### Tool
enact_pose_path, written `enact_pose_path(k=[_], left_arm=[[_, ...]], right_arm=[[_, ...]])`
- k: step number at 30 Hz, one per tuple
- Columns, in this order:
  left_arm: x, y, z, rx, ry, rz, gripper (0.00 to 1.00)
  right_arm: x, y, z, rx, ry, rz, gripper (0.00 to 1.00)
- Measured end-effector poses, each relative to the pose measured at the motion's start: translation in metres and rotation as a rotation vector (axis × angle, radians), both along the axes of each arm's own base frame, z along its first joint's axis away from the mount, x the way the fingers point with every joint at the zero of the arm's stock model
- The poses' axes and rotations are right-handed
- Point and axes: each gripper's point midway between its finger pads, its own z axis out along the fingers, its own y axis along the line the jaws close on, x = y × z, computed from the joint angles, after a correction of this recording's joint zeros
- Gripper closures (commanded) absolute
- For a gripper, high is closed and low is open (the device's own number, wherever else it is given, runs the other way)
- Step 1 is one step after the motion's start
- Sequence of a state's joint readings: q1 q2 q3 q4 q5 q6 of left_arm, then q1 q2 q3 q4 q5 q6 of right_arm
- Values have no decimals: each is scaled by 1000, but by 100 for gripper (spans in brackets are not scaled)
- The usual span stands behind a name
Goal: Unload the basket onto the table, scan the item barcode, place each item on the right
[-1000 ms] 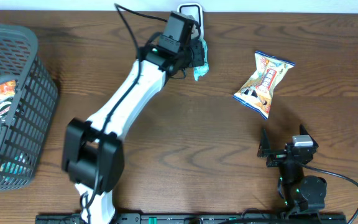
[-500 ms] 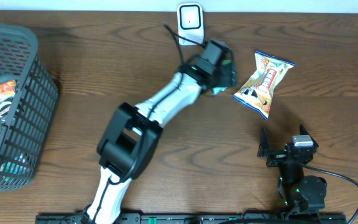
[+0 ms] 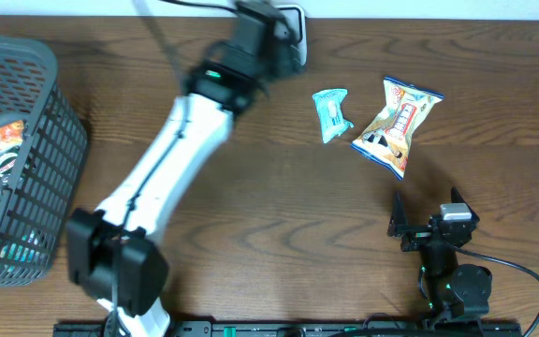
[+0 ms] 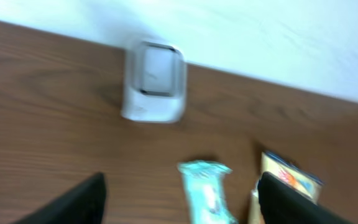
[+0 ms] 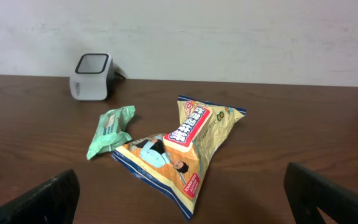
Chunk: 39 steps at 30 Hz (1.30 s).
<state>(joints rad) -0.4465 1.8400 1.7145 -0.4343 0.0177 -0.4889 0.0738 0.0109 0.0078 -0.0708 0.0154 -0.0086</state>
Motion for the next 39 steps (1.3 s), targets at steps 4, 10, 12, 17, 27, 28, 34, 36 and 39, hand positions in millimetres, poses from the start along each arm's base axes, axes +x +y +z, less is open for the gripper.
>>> enact_pose_path(k=[4, 10, 12, 17, 27, 28, 34, 36, 39], left_arm=[[16, 44, -27, 50, 66, 108, 92], [28, 23, -130, 49, 235, 126, 92], [32, 8, -151, 14, 252, 108, 93], [39, -35, -184, -85, 254, 68, 92], [19, -92, -239, -145, 319, 28, 92], [17, -98, -240, -149, 317, 20, 92], [-12, -144, -237, -149, 315, -74, 92], [-24, -163, -233, -152, 305, -156, 92], [-35, -178, -225, -167, 305, -258, 92]], right_arm=[[0, 0, 0, 0, 0, 0, 1], [0, 0, 0, 0, 0, 0, 1], [0, 0, 0, 0, 0, 0, 1], [0, 0, 0, 0, 0, 0, 1], [0, 0, 0, 0, 0, 0, 1], [0, 0, 0, 0, 0, 0, 1], [0, 0, 0, 0, 0, 0, 1], [0, 0, 0, 0, 0, 0, 1], [0, 0, 0, 0, 0, 0, 1]])
